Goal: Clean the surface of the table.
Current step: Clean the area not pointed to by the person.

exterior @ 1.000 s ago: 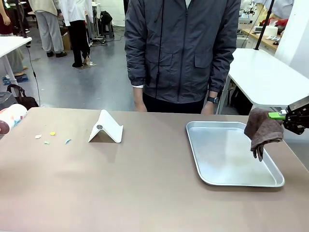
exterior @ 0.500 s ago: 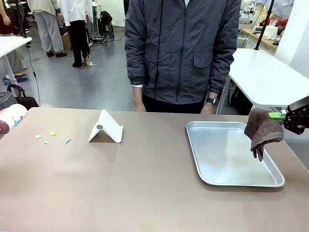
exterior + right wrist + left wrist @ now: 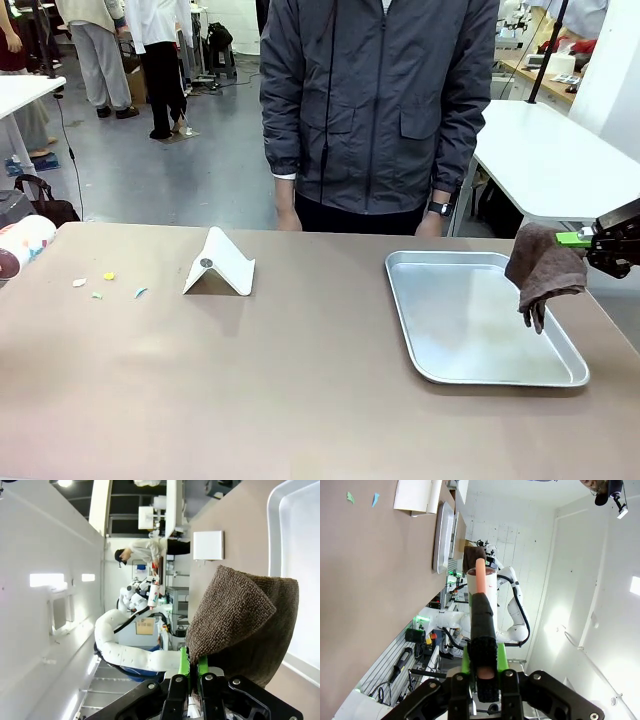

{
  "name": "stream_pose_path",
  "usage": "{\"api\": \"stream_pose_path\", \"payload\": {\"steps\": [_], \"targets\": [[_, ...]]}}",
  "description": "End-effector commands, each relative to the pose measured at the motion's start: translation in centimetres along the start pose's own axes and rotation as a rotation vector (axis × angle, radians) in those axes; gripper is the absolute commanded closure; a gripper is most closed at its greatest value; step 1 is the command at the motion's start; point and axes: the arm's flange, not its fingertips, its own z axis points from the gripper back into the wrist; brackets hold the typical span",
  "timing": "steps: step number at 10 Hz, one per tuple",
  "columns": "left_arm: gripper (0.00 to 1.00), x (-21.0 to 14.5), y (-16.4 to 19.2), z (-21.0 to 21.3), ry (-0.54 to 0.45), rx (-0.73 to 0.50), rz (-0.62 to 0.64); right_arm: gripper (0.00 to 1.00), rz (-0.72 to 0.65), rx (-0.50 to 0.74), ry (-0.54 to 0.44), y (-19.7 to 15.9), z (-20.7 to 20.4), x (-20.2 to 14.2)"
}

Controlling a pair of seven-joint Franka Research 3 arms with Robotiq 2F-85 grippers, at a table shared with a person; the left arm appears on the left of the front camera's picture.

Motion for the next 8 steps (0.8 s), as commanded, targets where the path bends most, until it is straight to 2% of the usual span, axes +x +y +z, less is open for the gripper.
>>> {"api": "stream_pose_path", "payload": {"steps": [1,2,4,7,8], "targets": [[0.78,0.0,0.0,0.0,0.000,0.000,0.000,0.93,0.012,0.005,-0.009,0.2,0.2,0.4],[0.78,-0.1,-0.2,-0.1,-0.037,0.061,0.010,0.93,0.012,0.005,-0.009,0.2,0.2,0.4],[0.78,-0.2,-0.8,0.1,-0.240,0.147,-0.026,0.93,0.012,0.005,-0.009,0.2,0.2,0.4],[0.78,1.2,0.1,0.2,-0.314,0.339,-0.063,0.93,0.012,0.005,-0.009,0.2,0.2,0.4],[0.78,2.2,0.5,0.6,-0.290,0.403,-0.052,0.93,0.012,0.005,-0.009,0.2,0.2,0.4]]}}
